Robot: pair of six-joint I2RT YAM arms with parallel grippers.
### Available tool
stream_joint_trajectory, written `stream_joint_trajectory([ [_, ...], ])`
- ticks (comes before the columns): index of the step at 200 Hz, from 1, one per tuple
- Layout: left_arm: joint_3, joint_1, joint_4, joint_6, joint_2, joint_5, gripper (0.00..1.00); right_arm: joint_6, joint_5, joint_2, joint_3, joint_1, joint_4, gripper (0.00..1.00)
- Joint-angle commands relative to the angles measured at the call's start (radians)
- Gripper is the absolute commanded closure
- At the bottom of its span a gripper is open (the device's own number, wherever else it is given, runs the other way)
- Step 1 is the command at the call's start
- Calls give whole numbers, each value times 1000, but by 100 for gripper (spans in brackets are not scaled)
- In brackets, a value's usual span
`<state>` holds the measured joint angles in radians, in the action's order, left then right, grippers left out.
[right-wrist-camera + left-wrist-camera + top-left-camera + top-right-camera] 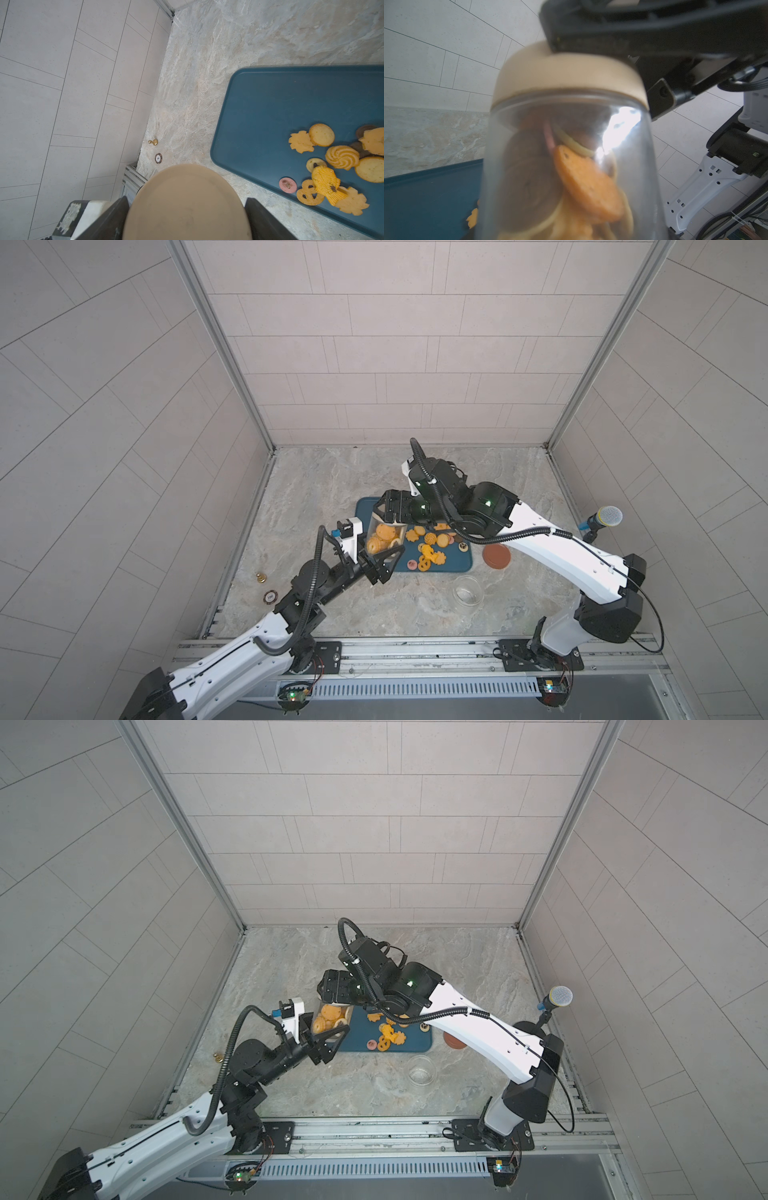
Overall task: Pour the cookies out of the jar
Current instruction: Unscrew the lid from the jar.
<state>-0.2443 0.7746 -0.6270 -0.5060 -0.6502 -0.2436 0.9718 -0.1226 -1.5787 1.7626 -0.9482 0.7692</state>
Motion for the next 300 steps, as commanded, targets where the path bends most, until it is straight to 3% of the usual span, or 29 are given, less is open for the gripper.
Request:
stream_joint_trajectory([
  [1, -37, -5, -122, 7, 21, -13, 100, 2, -22, 6, -10, -9, 4, 9],
  [41, -41, -4, -112, 8, 21, -19, 100, -15, -27, -13, 9, -9, 18, 10],
  [91, -44, -3, -105, 10, 17, -25, 100, -53, -34, -42, 71, -8, 68, 3],
  [127, -43, -4, -105, 9, 13, -29, 100, -52, -39, -44, 68, -6, 61, 14],
  [151, -44, -5, -104, 3, 11, -31, 100, -53, -59, -37, 52, -6, 27, 33],
  [177, -35, -4, -156, -48, 8, -48, 100, -88, -137, 2, -20, -3, -118, 88],
  [186, -30, -6, -199, -78, 4, -69, 100, -98, -210, 21, -69, 4, -220, 100],
  [211, -33, -7, -355, -193, -42, -162, 100, -61, -464, 65, -215, 30, -547, 100],
  [232, -38, -10, -505, -307, -104, -226, 100, -37, -569, 90, -282, 34, -712, 100],
  [254, -43, -16, -686, -420, -202, -290, 100, -6, -617, 114, -348, 34, -831, 100],
  [289, -77, -21, -673, -428, -227, -334, 100, -29, -596, 121, -347, 33, -771, 100],
  [300, -75, -28, -634, -399, -208, -310, 100, -67, -567, 120, -320, 29, -688, 79],
])
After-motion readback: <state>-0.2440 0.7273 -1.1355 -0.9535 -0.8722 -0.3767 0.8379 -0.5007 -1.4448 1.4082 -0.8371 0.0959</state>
